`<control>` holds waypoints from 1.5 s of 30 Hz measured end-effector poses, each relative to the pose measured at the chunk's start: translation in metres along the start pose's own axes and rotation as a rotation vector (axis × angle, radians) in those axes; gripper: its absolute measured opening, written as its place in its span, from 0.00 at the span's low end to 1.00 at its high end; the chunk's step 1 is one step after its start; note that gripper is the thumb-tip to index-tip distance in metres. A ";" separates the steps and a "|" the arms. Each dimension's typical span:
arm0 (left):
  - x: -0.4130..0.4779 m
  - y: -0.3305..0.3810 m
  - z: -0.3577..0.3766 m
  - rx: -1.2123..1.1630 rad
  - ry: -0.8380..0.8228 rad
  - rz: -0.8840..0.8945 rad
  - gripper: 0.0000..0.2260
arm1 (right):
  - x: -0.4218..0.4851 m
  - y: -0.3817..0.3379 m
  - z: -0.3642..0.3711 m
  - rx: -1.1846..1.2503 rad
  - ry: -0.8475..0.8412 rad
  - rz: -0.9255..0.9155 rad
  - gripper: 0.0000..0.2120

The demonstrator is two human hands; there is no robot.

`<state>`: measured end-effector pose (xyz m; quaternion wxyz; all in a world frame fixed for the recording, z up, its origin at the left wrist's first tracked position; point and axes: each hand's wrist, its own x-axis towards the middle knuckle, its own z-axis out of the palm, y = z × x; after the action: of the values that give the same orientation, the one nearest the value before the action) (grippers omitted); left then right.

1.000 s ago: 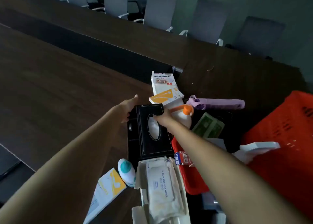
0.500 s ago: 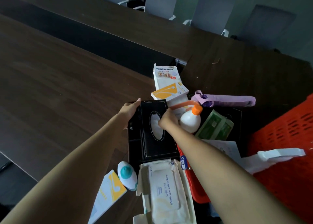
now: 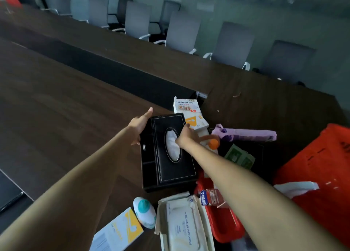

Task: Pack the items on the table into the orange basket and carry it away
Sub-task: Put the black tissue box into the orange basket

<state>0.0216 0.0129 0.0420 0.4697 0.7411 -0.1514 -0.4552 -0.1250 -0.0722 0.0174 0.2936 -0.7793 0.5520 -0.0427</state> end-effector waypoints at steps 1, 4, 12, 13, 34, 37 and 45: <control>-0.007 0.012 -0.003 -0.017 0.004 0.025 0.36 | -0.003 -0.008 -0.011 0.001 0.008 -0.008 0.26; -0.030 0.052 -0.007 -0.058 0.016 0.141 0.33 | -0.011 -0.025 -0.048 -0.039 0.053 0.027 0.32; -0.092 0.151 0.015 -0.132 0.035 0.463 0.32 | -0.050 -0.047 -0.193 -0.010 0.278 -0.034 0.18; -0.099 0.162 0.025 -0.140 0.028 0.488 0.31 | -0.059 -0.042 -0.216 -0.006 0.317 -0.043 0.18; -0.282 0.183 0.409 0.078 -0.743 0.524 0.11 | -0.253 0.277 -0.436 0.012 0.694 0.486 0.18; -0.280 0.150 0.447 0.209 -0.831 0.377 0.18 | -0.262 0.321 -0.418 0.018 0.660 0.557 0.19; -0.238 0.068 0.486 0.329 -0.814 0.066 0.19 | -0.231 0.398 -0.346 -0.019 0.474 0.615 0.22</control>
<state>-0.4896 -0.1379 0.1553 0.2618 0.5610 -0.4181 -0.6648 -0.6821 -0.0968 0.1611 0.1499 -0.5486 0.8127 -0.1264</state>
